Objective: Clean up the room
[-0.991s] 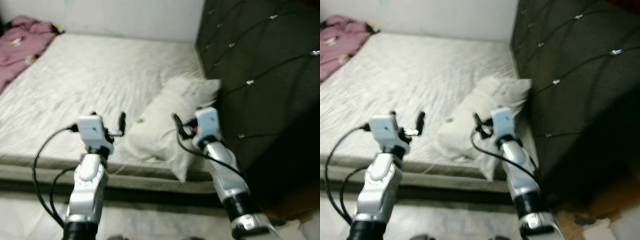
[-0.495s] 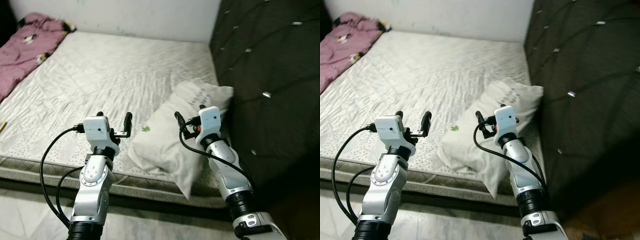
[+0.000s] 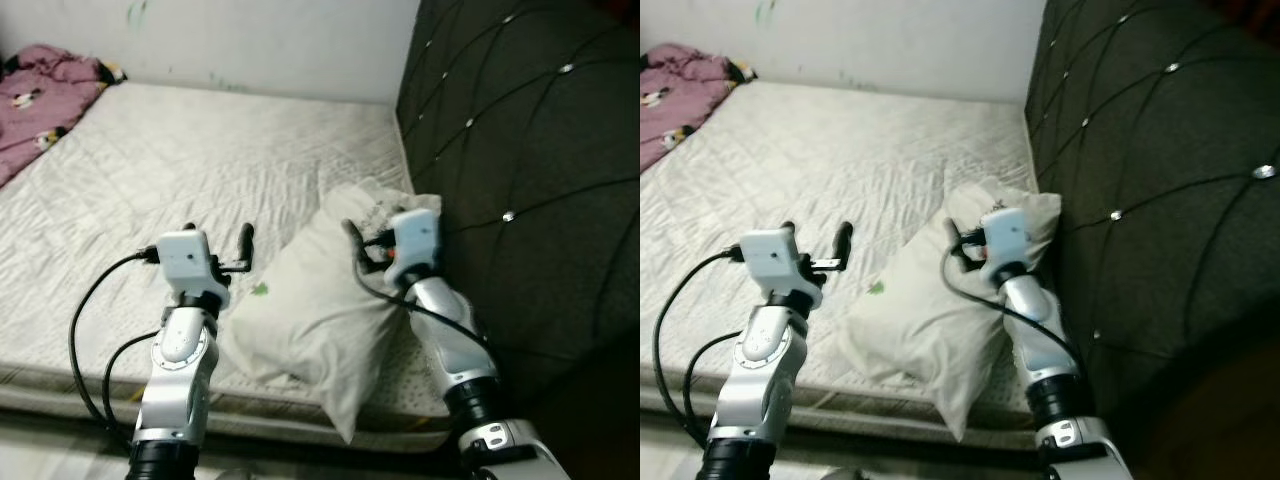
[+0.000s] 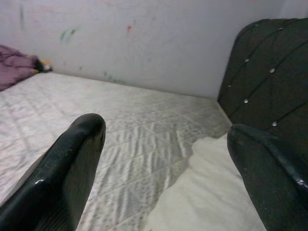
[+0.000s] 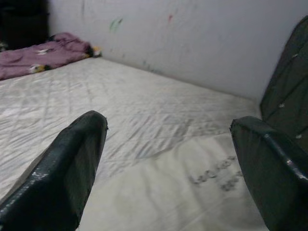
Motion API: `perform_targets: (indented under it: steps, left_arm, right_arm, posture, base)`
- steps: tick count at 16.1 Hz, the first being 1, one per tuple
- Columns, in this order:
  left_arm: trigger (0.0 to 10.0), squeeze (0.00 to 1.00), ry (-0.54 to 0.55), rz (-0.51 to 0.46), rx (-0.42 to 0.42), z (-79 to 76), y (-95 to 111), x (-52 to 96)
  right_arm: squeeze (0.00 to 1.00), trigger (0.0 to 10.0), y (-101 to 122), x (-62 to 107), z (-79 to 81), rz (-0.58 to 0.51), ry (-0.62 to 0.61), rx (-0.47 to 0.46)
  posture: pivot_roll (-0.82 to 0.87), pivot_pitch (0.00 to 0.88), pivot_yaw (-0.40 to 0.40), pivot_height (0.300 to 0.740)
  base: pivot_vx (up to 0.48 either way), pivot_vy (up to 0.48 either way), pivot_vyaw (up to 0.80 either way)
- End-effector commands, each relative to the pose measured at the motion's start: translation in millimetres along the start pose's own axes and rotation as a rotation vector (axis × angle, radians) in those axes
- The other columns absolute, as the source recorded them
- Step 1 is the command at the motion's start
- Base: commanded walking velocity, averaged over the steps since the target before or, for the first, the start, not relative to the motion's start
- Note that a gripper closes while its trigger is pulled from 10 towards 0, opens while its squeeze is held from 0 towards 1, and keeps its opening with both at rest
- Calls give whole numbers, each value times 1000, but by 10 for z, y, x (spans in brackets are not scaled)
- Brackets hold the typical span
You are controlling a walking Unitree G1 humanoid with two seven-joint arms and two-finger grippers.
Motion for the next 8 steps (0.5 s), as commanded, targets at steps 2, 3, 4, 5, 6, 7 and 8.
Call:
perform_targets:
  steps: [2, 3, 4, 5, 6, 7, 8]
  left_arm:
    - [10000, 0, -6, 8, 1, -33, 1, 7]
    - [10000, 0, -6, 8, 1, -33, 1, 7]
    - [10000, 0, -6, 8, 1, -33, 1, 7]
    - [10000, 0, -6, 8, 1, -33, 1, 7]
    - [10000, 0, -6, 10, 4, -35, 3, 7]
    - [10000, 0, 22, 48, 16, 9, -70, 76]
    - [10000, 0, 41, 59, 21, 45, -97, 102]
  right_arm:
    - [0, 10000, -28, 53, -28, 6, -11, -3]
    - [0, 10000, -28, 53, -28, 6, -11, -3]
    - [0, 10000, -28, 53, -28, 6, -11, -3]
    - [0, 10000, -28, 53, -28, 6, -11, -3]
    - [0, 10000, -27, 56, -24, 5, -10, 1]
    - [0, 10000, -128, 47, -72, 42, -22, 3]
    - [0, 10000, -155, 49, -72, 49, -21, 5]
  posture:
    - [-39, 0, -7, 740]
    - [-39, 0, -7, 740]
    - [-39, 0, -7, 740]
    - [-39, 0, -7, 740]
    - [-38, 0, -7, 740]
    - [4, 0, -6, 740]
    - [7, 0, -5, 740]
  base:
    - [0, 0, 0]
    - [0, 0, 0]
    - [0, 0, 0]
    - [0, 0, 0]
    - [0, 0, 0]
    - [0, 0, -544]
    - [0, 0, 0]
Point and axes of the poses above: a point about 5 cm out from each wrist's last joint towards the gripper, its own x axis pointing back from the gripper into the wrist, its own y axis along the axis of the wrist's last joint, z = x × y, the point moved 3 cm from there along -x, pointing out of the wrist towards the gripper, and after that the axes turned 10 degrees about -x, right-handed, at the moved point
